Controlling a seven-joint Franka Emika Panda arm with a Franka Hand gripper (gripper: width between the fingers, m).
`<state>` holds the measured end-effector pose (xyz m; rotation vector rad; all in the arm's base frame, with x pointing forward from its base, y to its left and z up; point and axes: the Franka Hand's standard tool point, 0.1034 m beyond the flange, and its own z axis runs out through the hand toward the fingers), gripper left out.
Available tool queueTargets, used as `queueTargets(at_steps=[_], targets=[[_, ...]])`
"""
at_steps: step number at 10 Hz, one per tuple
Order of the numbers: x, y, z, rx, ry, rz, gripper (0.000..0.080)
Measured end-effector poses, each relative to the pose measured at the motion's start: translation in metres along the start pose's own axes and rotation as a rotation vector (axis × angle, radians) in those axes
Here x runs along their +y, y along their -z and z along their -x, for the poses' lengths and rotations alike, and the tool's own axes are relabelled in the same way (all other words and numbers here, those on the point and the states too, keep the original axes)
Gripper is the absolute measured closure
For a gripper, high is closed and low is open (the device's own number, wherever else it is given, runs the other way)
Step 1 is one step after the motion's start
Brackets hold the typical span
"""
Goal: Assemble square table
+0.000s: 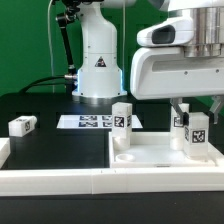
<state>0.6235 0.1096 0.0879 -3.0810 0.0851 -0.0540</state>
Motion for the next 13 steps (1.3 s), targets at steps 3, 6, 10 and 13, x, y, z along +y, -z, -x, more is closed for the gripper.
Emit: queueTargets(at_steps=[3, 6, 10, 13], targets=[[0.0002, -0.0005, 0.0007, 0.0, -0.264, -0.001, 0.0509], [-0.0013, -0.0012, 0.002, -0.008, -0.587, -0.009, 0.0508], [-0.0016, -0.0018, 0.0023, -0.011, -0.886, -0.007, 0.0508], [-0.0039, -0.0022, 0.0029, -0.013, -1.085, -0.006, 0.0508]])
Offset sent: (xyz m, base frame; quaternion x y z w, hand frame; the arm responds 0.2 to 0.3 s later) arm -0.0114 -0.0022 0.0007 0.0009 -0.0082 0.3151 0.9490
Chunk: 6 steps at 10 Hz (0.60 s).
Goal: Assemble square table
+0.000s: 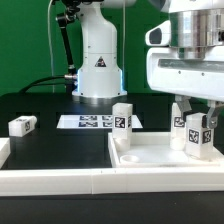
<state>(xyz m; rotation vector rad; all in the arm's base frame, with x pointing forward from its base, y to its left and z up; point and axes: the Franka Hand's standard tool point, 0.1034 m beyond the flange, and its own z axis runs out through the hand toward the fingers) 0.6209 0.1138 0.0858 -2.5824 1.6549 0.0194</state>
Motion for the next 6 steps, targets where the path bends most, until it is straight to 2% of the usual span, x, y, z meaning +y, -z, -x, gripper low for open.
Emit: queueTargets(at_steps=[3, 6], targets=[[-0.0002, -0.0001, 0.0008, -0.001, -0.113, 0.0, 0.0508], [-0.0004, -0.0002, 0.0011, -0.001, -0.068, -0.001, 0.0508]])
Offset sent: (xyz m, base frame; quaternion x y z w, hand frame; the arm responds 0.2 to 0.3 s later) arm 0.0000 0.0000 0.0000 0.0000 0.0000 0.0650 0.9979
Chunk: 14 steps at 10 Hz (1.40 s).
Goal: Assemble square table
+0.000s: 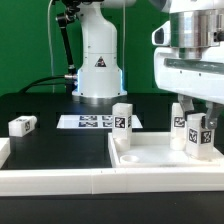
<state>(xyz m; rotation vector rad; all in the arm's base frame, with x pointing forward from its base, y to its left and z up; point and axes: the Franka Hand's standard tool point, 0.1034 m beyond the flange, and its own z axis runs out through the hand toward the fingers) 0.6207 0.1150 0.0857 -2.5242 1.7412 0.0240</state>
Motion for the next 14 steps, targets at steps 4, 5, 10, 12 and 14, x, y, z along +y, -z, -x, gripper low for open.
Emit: queueTargets(at_steps=[4, 5, 10, 12, 14], targets=[[-0.0055, -0.0001, 0.005, 0.016, 0.388, -0.032, 0.0162], [-0.0055, -0.0001, 0.005, 0.018, 0.463, -0.031, 0.0153], [-0.0071, -0.0001, 0.0081, 0.031, 0.865, -0.03, 0.0151], [-0.0067, 0.0, 0.0057, 0.035, 1.058, -0.026, 0.0151], [-0.0063, 0.0002, 0.0033, 0.038, 1.192, -0.023, 0.0151]])
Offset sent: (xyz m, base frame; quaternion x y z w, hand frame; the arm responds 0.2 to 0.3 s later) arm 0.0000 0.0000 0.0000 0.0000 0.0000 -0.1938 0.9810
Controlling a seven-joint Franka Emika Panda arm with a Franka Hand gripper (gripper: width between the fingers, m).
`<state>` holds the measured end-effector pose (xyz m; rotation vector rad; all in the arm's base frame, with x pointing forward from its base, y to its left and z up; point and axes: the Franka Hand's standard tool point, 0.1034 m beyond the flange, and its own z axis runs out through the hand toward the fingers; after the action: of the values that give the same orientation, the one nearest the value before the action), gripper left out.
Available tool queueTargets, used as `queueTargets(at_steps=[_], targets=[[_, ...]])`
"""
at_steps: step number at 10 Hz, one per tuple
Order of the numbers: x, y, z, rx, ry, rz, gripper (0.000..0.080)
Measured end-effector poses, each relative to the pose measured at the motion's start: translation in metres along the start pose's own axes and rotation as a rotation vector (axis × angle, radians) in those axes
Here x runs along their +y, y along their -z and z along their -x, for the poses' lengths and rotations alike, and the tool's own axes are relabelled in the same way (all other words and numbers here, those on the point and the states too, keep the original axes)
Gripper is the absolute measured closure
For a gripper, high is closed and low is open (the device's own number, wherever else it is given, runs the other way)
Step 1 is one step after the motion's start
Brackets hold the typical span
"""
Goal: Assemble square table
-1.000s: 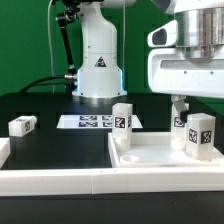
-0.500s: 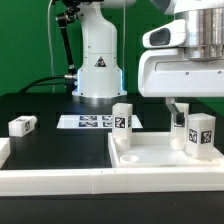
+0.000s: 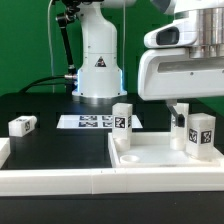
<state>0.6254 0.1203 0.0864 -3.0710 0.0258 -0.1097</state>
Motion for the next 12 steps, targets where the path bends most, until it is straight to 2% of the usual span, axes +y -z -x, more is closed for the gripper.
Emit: queueTargets(at_steps=[2, 5, 7, 9, 12], targets=[[0.0009, -0.0001, -0.0001, 0.0, 0.11, 0.004, 0.0151], [0.0011, -0.0004, 0.0, -0.001, 0.119, 0.006, 0.0162], [0.0013, -0.0004, 0.0, 0.0, 0.079, 0.006, 0.0512], [0.0012, -0.0004, 0.0, 0.0, 0.055, 0.004, 0.051], [0.0047, -0.0005, -0.0006, 0.0, -0.227, 0.003, 0.051]])
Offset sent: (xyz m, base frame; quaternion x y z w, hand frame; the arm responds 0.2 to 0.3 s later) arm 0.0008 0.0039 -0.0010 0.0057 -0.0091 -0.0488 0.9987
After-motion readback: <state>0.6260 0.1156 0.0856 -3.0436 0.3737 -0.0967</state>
